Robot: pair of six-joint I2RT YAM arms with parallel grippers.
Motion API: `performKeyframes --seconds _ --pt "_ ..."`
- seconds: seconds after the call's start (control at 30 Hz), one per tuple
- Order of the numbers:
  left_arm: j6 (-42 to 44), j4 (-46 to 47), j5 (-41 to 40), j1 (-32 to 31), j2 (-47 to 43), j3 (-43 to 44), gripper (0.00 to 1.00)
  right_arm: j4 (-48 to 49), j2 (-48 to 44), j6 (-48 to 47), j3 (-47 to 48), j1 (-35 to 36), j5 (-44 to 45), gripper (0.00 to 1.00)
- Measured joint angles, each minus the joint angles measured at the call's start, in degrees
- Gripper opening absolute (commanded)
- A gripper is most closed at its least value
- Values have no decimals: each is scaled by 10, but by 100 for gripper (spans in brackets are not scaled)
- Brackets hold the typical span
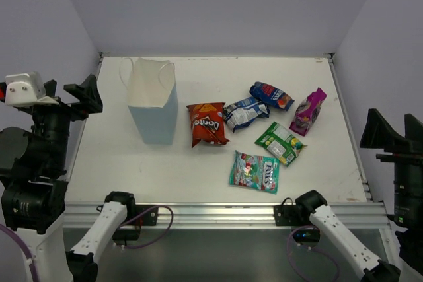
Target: Take the snacks out of the paper bag
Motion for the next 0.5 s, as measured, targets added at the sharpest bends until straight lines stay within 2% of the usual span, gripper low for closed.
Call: performKeyframes --seconds 0.2,0.5 --pt "2 -4 -32 -18 -40 -12 100 1 -63 -14 -39 0 -4 99" --pt "5 -6 -68 -33 -59 -36 100 1 -74 -18 -63 0 -19 99"
